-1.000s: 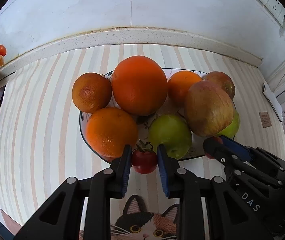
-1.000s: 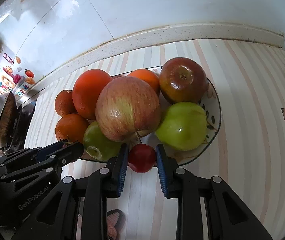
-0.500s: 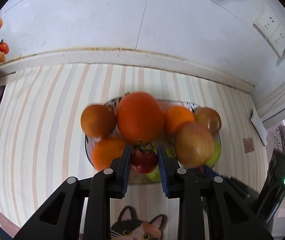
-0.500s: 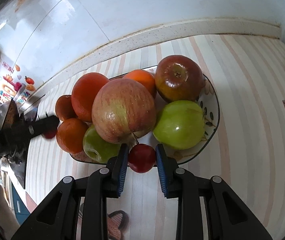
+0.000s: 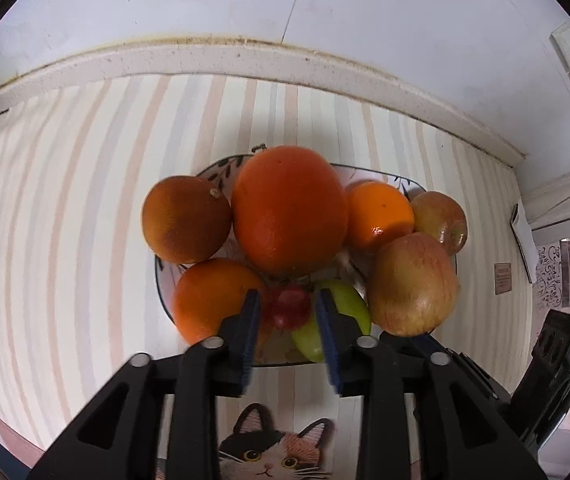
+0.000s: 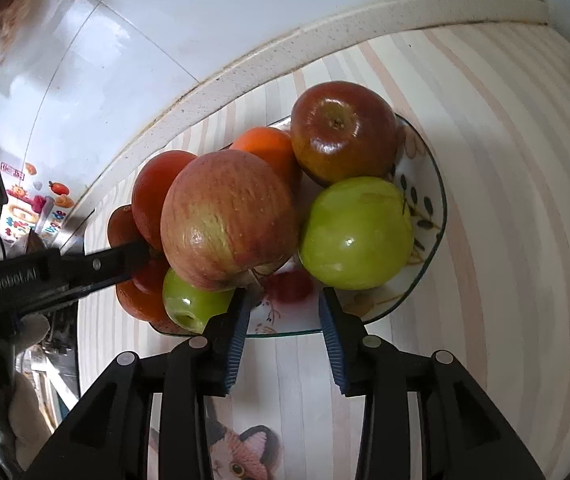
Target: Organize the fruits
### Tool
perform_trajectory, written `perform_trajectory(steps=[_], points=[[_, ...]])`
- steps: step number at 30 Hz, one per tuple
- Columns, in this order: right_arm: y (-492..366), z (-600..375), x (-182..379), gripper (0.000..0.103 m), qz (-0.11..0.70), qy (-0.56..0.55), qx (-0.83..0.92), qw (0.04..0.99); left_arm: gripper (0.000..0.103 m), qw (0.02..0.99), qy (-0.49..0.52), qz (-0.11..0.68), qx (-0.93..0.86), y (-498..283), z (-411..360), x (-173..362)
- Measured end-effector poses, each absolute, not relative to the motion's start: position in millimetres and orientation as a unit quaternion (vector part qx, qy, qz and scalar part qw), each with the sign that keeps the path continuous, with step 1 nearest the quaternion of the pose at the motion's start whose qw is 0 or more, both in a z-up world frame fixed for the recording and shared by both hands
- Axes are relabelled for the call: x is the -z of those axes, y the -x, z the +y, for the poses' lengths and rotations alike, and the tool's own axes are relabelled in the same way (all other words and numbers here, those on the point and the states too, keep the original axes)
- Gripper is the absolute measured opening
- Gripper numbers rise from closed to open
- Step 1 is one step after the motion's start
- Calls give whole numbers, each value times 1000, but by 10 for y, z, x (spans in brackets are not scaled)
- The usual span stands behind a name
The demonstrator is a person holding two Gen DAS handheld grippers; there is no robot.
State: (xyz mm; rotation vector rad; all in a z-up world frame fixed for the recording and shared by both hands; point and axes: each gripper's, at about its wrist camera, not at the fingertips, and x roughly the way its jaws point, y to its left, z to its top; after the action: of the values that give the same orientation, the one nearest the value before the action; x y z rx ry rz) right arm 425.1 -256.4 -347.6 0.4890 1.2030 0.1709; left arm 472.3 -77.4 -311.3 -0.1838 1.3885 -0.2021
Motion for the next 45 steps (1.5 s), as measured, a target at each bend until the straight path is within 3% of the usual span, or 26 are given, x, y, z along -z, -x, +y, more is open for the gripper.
perform_trajectory(steps=[2, 3, 4, 5, 6, 16, 26, 45], points=[[-4243, -2573, 3455, 49, 561, -229, -75, 792, 87, 765, 74, 634, 87, -4701, -755, 3064], [-4237, -2576, 3436, 52, 562, -226, -72, 793, 91, 768, 68, 632, 81, -4682, -737, 3034], [-4235, -2582, 3406, 64, 562, -225, -70, 793, 91, 772, 62, 628, 75, -4652, -716, 2999], [-4210, -2604, 3374, 93, 564, -229, -66, 791, 91, 775, 59, 625, 72, -4633, -700, 2977], [-4187, -2618, 3337, 100, 564, -231, -63, 790, 91, 776, 56, 624, 69, -4599, -682, 2955], [-3983, -2630, 2815, 100, 546, -114, -13, 830, 91, 794, 12, 607, 31, -4216, -618, 2807], [-3730, -2598, 2436, 100, 521, -76, -17, 850, 91, 813, 6, 582, 22, -3881, -649, 2556], [-2179, -2387, 1106, 101, 442, -59, -11, 895, 91, 874, -8, 485, 37, -2427, -453, 1320]])
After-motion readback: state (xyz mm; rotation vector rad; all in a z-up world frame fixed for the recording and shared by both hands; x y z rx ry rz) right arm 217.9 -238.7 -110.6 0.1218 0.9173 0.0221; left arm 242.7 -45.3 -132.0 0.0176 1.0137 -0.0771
